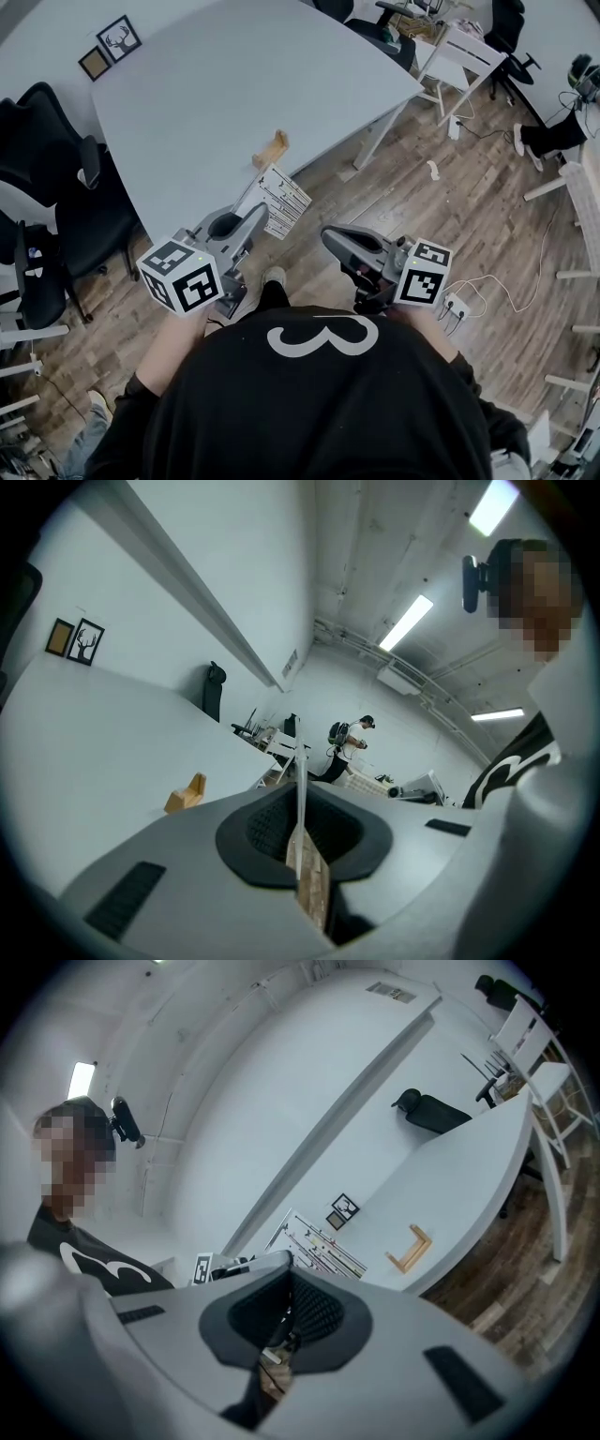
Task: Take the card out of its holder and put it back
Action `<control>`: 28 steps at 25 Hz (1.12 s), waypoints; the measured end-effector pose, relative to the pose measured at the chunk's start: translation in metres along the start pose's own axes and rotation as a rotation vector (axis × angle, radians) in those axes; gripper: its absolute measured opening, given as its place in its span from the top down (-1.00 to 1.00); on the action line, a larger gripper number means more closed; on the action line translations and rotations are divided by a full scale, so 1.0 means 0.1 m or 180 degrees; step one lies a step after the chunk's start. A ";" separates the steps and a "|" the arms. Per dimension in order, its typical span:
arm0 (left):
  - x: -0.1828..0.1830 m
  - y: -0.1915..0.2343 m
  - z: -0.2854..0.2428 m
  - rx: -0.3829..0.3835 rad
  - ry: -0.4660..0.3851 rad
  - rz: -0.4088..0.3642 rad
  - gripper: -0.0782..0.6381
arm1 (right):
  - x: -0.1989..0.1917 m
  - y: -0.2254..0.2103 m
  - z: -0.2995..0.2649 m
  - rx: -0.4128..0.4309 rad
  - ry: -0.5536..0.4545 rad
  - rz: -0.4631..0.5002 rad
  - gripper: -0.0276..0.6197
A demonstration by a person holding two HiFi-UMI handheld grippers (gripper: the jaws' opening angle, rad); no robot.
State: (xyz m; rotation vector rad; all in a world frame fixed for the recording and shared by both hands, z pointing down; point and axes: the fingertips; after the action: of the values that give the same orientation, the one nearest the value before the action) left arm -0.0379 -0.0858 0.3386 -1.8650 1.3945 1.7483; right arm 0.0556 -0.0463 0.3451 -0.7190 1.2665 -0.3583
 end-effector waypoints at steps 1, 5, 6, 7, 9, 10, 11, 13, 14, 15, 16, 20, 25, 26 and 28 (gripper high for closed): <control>0.01 -0.01 0.01 -0.0017 0.0001 0.0019 0.71 | 0.01 0.01 0.00 -0.0008 0.0004 0.0003 0.88; 0.04 -0.05 0.03 -0.0087 -0.0013 0.0058 0.71 | 0.04 0.05 0.00 -0.0049 0.0001 0.0030 0.88; 0.05 -0.05 0.03 -0.0100 -0.0011 0.0059 0.71 | 0.04 0.06 0.00 -0.0062 -0.0001 0.0036 0.88; 0.05 -0.06 0.03 -0.0113 -0.0006 0.0061 0.71 | 0.04 0.06 0.00 -0.0073 -0.0004 0.0041 0.88; 0.05 -0.07 0.03 -0.0146 0.0002 0.0073 0.71 | 0.05 0.08 -0.01 -0.0090 -0.0005 0.0055 0.88; 0.06 -0.07 0.03 -0.0162 0.0002 0.0083 0.71 | 0.06 0.08 -0.01 -0.0096 -0.0006 0.0063 0.88; 0.06 -0.08 0.03 -0.0177 -0.0001 0.0093 0.71 | 0.06 0.09 -0.01 -0.0099 -0.0008 0.0066 0.88; 0.07 -0.09 0.03 -0.0193 -0.0008 0.0117 0.71 | 0.06 0.09 -0.01 -0.0105 -0.0014 0.0064 0.88; 0.07 -0.08 0.03 -0.0192 -0.0011 0.0131 0.71 | 0.06 0.09 -0.01 -0.0106 -0.0016 0.0062 0.88; 0.06 -0.08 0.03 -0.0186 -0.0012 0.0146 0.71 | 0.06 0.09 -0.01 -0.0106 -0.0015 0.0061 0.88; 0.06 -0.07 0.03 -0.0180 -0.0011 0.0159 0.71 | 0.05 0.08 0.00 -0.0105 -0.0014 0.0060 0.88; 0.06 -0.07 0.02 -0.0178 -0.0001 0.0173 0.71 | 0.05 0.08 -0.01 -0.0098 -0.0018 0.0053 0.88; 0.05 -0.06 0.01 -0.0167 0.0007 0.0197 0.71 | 0.04 0.06 -0.01 -0.0085 -0.0025 0.0035 0.88; 0.05 -0.06 0.01 -0.0167 0.0008 0.0201 0.71 | 0.03 0.06 -0.01 -0.0085 -0.0028 0.0030 0.88; 0.04 -0.05 0.01 -0.0160 0.0012 0.0203 0.71 | 0.02 0.05 0.00 -0.0088 -0.0037 0.0020 0.88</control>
State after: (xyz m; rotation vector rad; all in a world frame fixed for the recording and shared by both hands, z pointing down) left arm -0.0356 -0.0843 0.3330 -1.8694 1.4395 1.8271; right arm 0.0556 -0.0440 0.3407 -0.7393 1.2647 -0.3316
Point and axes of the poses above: the fingertips, and each gripper's own axes: z backward along the fingers, y to its left, x out of its top, and after that the axes turned 10 degrees about x, right-handed
